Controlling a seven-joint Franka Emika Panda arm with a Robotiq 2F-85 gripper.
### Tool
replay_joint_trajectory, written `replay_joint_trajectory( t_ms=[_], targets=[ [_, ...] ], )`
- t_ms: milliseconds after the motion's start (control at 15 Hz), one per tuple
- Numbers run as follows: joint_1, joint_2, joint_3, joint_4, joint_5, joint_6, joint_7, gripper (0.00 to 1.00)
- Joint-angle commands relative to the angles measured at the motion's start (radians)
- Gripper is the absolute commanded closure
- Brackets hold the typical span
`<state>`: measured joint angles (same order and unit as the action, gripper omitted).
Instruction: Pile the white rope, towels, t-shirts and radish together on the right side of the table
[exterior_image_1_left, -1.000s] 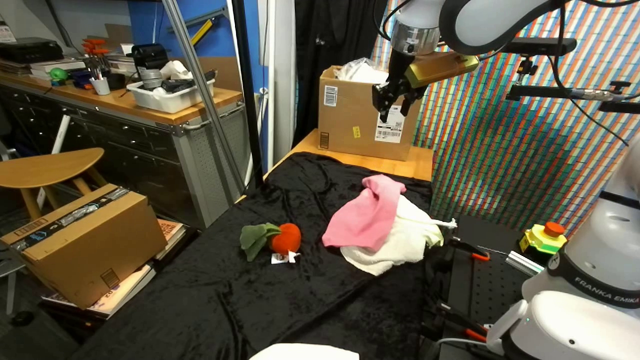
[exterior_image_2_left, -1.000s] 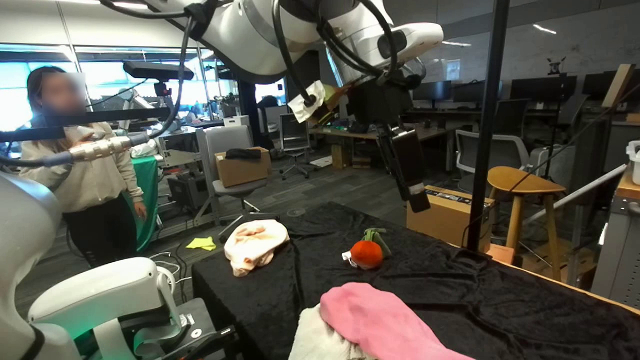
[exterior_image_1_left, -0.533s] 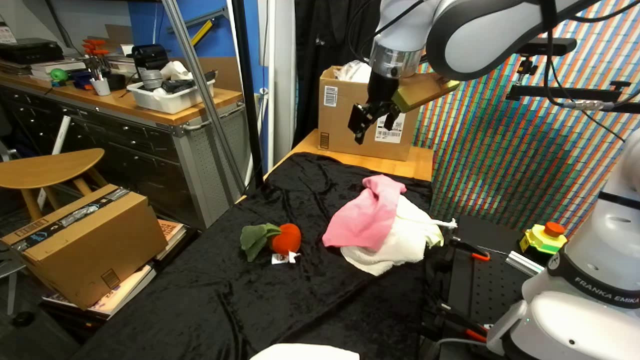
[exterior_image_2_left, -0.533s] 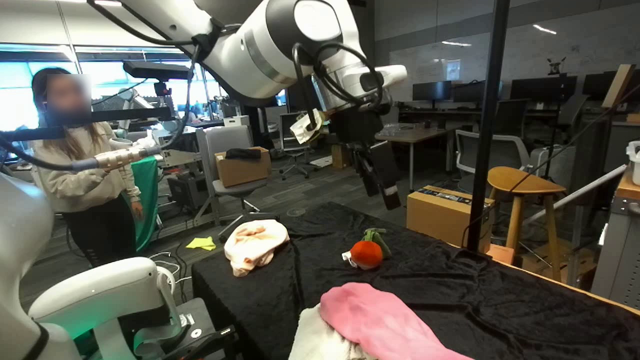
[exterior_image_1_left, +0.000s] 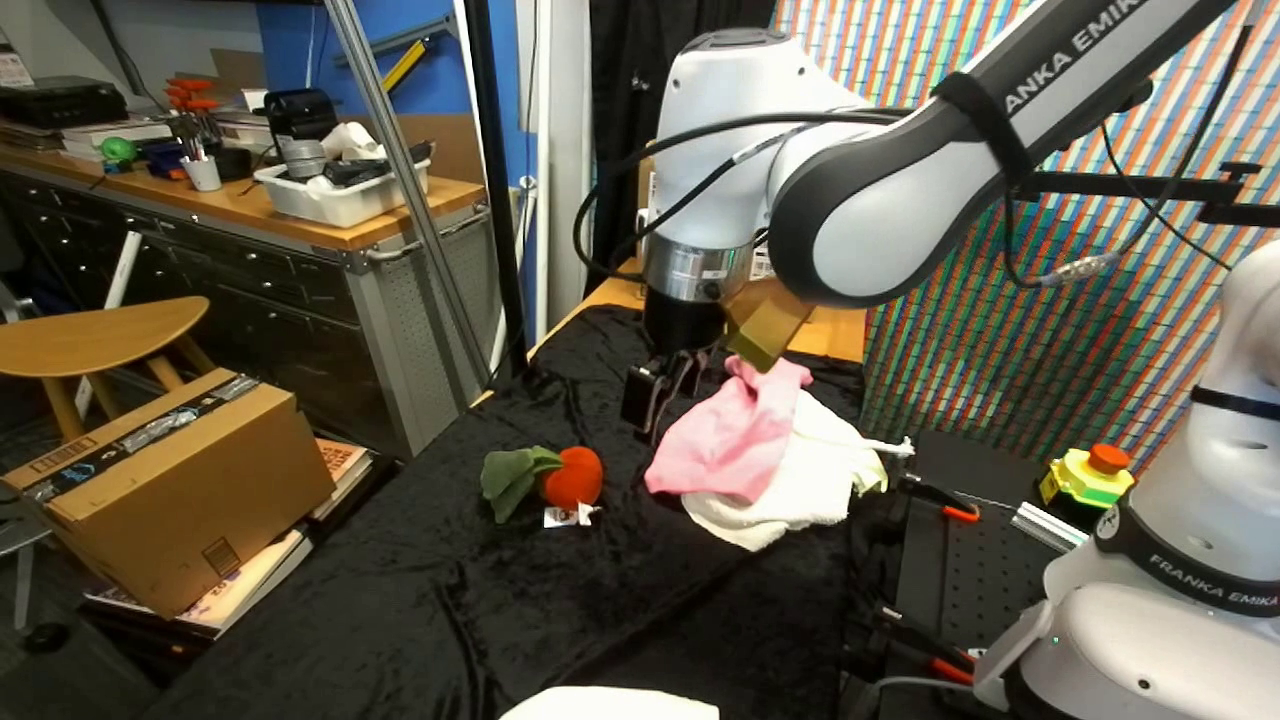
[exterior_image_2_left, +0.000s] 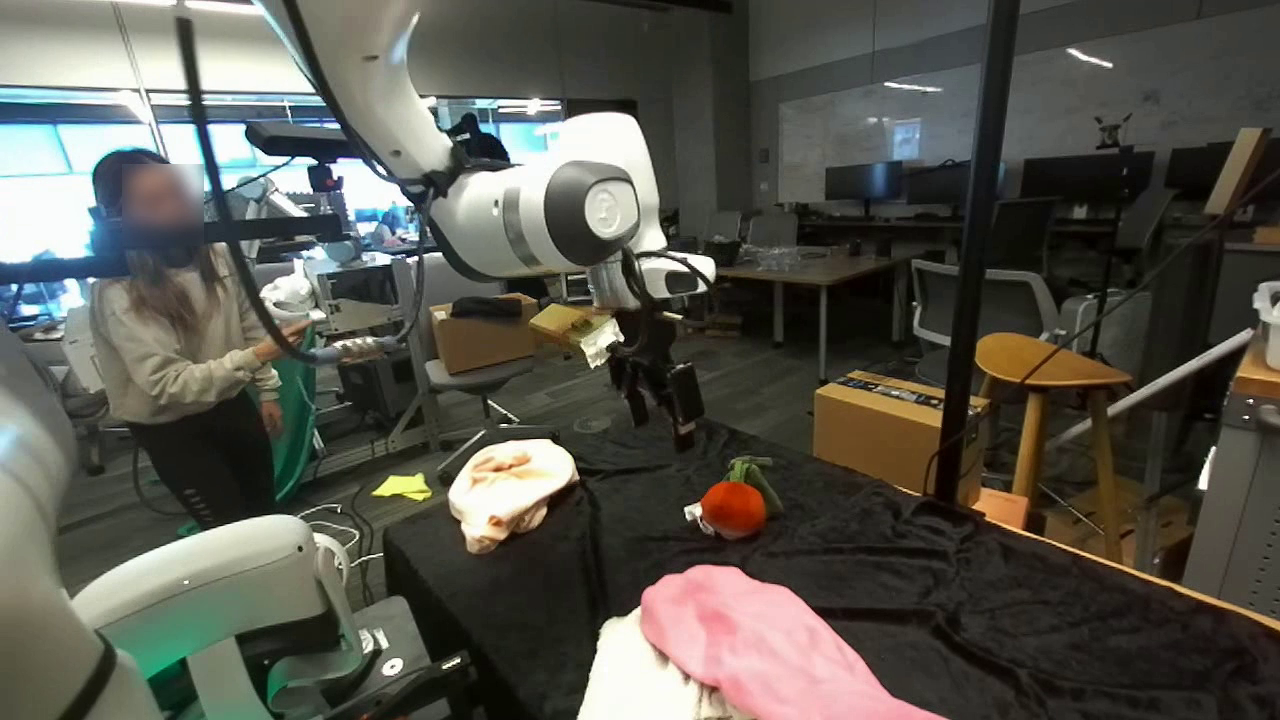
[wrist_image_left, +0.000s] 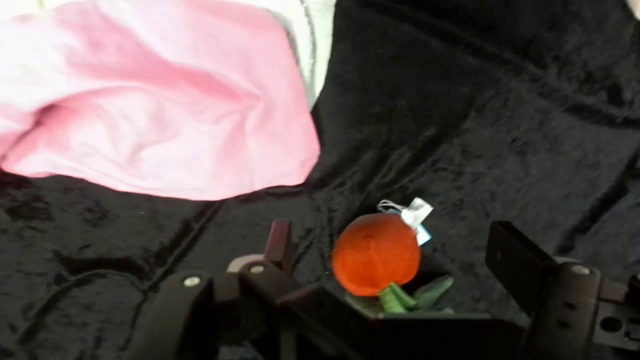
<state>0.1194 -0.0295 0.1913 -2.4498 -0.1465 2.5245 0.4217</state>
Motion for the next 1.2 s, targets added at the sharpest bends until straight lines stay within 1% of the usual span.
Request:
replay_joint_trajectory(
  t_ms=[0,200,467,600,800,1133],
  targets=[
    [0.036,0.169,0.002,0.126,0.054,0.029,-0.136,0.0],
    [0.044,0.283,-0.008,0.227,0.061,0.02,-0.222,0.0],
    [0.026,0.41,-0.024,0.372,0.088,-0.026,-0.341,0.0],
    [0.009,0.452,-0.023,0.426,0.112,-0.038,-0.394,0.0],
    [-0.017,0.507,-0.015,0.492,0.158,-0.058,-0.465,0.0],
    [-0.04,0.576,-0.019,0.562,0.192,-0.09,-0.521,0.0]
  ],
)
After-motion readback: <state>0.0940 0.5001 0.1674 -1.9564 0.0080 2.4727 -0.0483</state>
